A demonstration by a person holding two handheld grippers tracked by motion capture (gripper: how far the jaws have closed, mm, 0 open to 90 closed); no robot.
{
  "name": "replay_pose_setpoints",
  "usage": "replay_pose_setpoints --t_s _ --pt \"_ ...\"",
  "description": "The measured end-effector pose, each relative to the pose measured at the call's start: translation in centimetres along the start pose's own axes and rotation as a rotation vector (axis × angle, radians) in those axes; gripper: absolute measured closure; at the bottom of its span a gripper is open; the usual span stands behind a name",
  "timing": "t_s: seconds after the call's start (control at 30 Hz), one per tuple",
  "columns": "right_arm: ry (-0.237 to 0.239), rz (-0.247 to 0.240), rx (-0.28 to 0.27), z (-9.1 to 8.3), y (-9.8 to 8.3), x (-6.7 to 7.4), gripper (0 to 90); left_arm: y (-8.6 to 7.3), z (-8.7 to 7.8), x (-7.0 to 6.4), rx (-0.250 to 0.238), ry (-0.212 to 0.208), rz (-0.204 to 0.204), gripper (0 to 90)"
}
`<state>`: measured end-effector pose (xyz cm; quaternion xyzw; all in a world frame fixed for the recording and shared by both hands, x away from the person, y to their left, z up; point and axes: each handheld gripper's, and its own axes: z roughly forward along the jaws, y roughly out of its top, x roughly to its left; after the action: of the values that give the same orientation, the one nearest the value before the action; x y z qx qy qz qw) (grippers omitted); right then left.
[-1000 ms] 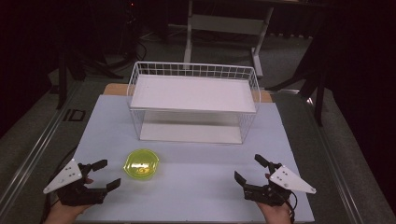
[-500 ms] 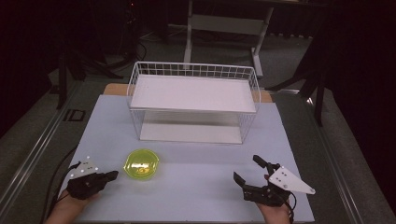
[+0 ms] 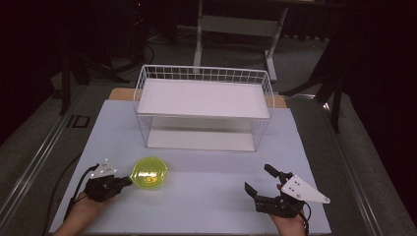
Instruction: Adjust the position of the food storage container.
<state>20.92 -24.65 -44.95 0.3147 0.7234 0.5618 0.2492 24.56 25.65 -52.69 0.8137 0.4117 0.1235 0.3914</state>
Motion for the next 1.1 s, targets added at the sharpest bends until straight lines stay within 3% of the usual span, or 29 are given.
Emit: replay_pose_setpoints --t_s 0.1,0.43,0.57,0.7,0.87,1.1 --pt "0.003 0.002 0.002 0.0 0.0 0.0 14.0 0.3 0.5 -0.6 0.011 -0.012 0.019 90.0" --pt "0.004 0.005 0.007 0.1 -0.1 0.0 14.0 1.6 2.5 -1.3 0.020 -0.049 0.002 90.0" --pt "0.008 0.000 0.009 0.0 -0.1 0.1 14.0 1.9 3.0 -1.4 0.037 -0.039 -0.003 90.0" --pt "0.008 -0.001 0.012 0.0 -0.1 0.1 14.0 1.7 2.5 -1.0 0.038 -0.028 -0.025 90.0" --pt "0.007 -0.006 0.010 0.1 0.0 0.2 14.0 1.5 1.2 -1.1 0.004 -0.054 -0.054 90.0" --pt "0.035 -0.018 -0.004 0.0 -0.1 0.2 12.3 1.3 1.8 -1.8 0.028 -0.085 -0.055 90.0"
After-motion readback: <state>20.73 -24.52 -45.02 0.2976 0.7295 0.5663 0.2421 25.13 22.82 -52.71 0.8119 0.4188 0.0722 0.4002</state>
